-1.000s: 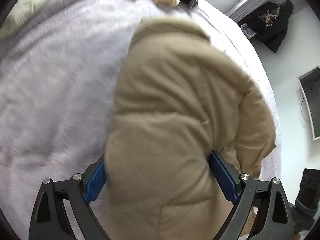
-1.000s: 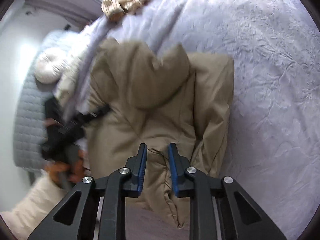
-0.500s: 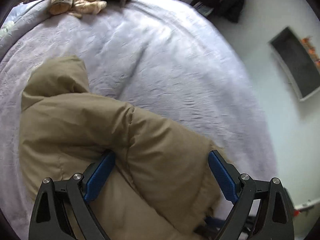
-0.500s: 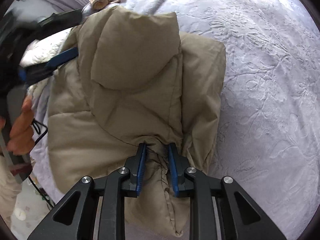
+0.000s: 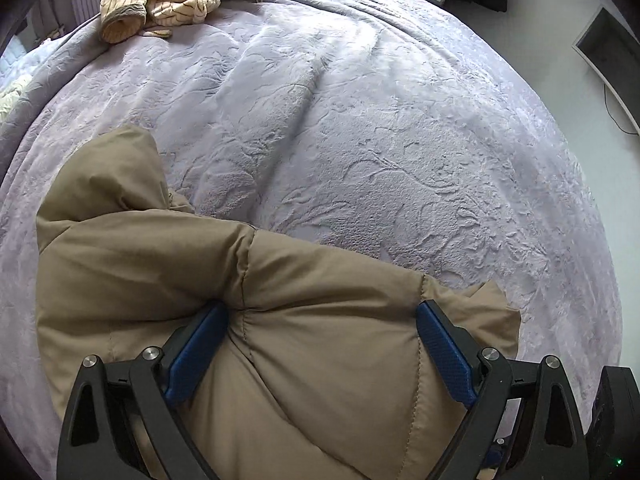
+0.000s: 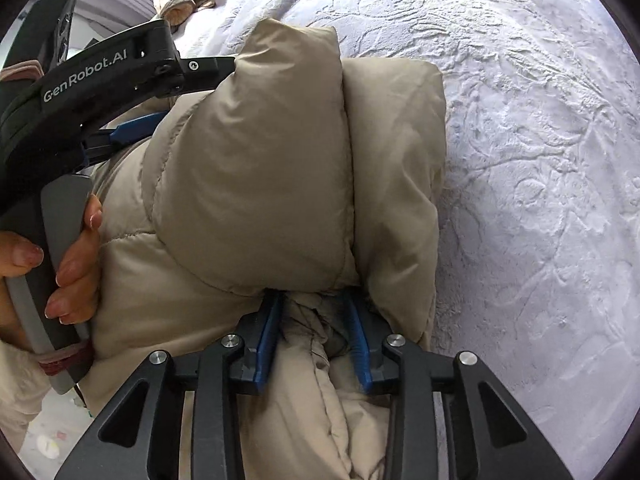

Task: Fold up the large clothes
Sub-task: 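Grasp the bundle edge with both tools and lay it flat on the bed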

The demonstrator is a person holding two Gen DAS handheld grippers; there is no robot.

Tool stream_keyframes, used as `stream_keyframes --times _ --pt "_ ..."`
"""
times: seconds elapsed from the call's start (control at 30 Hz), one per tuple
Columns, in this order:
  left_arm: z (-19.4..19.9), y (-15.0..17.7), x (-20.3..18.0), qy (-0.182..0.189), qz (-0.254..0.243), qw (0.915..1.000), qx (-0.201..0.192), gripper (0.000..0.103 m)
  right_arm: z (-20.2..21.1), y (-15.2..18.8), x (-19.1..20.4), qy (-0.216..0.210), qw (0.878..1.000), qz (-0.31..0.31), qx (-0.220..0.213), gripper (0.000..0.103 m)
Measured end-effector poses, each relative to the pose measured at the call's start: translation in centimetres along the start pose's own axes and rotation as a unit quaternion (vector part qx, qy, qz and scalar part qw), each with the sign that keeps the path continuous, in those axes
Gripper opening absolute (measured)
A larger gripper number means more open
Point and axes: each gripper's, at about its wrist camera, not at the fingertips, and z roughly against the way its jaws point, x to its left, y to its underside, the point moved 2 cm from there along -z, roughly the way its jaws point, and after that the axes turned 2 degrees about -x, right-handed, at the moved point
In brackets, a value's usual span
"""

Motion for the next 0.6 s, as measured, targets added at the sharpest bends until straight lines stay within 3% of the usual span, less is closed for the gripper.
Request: stream_keyframes --times 0.3,0.47,0.6 --pt "2.3 0.1 0.0 -0.005 -0.004 1.0 -0.003 0.095 0.5 -0.3 -0.2 0.005 1.0 -0.004 0.003 0.035" --pt "7.7 1.5 1.1 0.007 0.012 0.9995 -0.03 0.095 0.5 -0.6 -0.2 0.012 1.0 -0.01 0.002 0.041" --pt "12.4 4.6 2.3 -0.006 0.014 0.9986 -0.05 0.095 1.0 -0.2 0.0 0.012 1.0 -0.014 0.002 0.043"
